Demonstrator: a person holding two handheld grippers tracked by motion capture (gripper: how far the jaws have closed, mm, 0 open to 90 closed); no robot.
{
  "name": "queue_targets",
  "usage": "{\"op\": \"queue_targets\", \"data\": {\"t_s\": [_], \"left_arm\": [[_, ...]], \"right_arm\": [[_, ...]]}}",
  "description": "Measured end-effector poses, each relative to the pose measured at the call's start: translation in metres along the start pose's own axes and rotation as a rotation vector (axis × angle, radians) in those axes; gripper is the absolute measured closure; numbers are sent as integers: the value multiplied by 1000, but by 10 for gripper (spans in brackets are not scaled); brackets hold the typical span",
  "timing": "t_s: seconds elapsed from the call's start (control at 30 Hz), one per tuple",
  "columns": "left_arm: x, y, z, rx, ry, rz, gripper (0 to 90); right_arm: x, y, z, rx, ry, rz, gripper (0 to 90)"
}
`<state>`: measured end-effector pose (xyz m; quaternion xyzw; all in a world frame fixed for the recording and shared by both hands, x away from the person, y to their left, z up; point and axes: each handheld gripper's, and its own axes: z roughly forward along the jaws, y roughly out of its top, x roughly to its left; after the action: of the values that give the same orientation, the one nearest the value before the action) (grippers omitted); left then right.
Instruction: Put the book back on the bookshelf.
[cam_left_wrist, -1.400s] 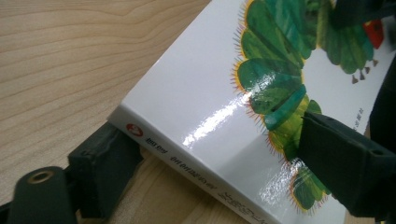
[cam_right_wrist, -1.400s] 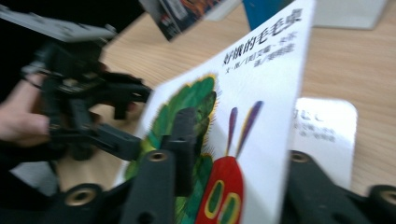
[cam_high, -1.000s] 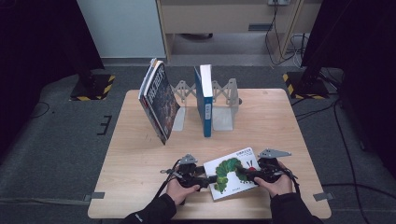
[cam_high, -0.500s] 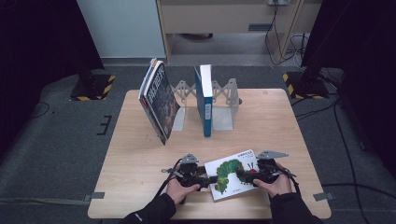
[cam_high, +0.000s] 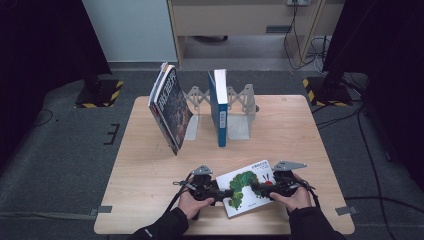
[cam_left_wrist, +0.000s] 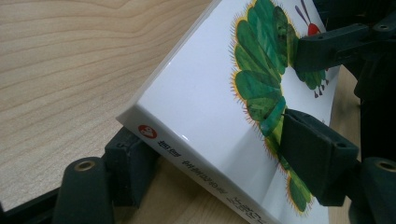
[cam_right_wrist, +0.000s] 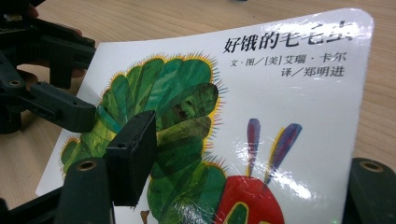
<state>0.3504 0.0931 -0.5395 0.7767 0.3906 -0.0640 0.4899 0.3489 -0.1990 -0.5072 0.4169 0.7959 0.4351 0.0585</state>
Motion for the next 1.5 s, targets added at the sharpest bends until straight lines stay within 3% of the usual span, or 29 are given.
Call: {"op": "queue_targets", "data": {"t_s": [0.23,0.33,0.6,0.7,0.8,1.2,1.4,1.5], "left_arm": [[-1,-1,-1,-20,2,3,301],[-1,-2,-1,-21,12,11,323],[0,-3,-1,-15,15,-6,329],[0,-2,-3,-17,9,-4,344],[-1,0,-6,-22,2,-4,378],[-8,3,-11,-35,-33,-2,458],[-11,3,-11,-35,-39,4,465],[-16,3,-8,-44,-88,12,517]], "right_arm": [[-1,1,-2,-22,-35,19,280],[-6,0,-5,-26,-93,10,283],[-16,-5,-9,0,-121,67,286],[-17,-9,-6,42,-119,86,290],[-16,-10,-4,49,-98,97,302],[-15,-8,-5,8,-61,113,293],[-14,-6,-6,6,-54,94,293],[-13,-5,-6,-24,-39,84,319]]}}
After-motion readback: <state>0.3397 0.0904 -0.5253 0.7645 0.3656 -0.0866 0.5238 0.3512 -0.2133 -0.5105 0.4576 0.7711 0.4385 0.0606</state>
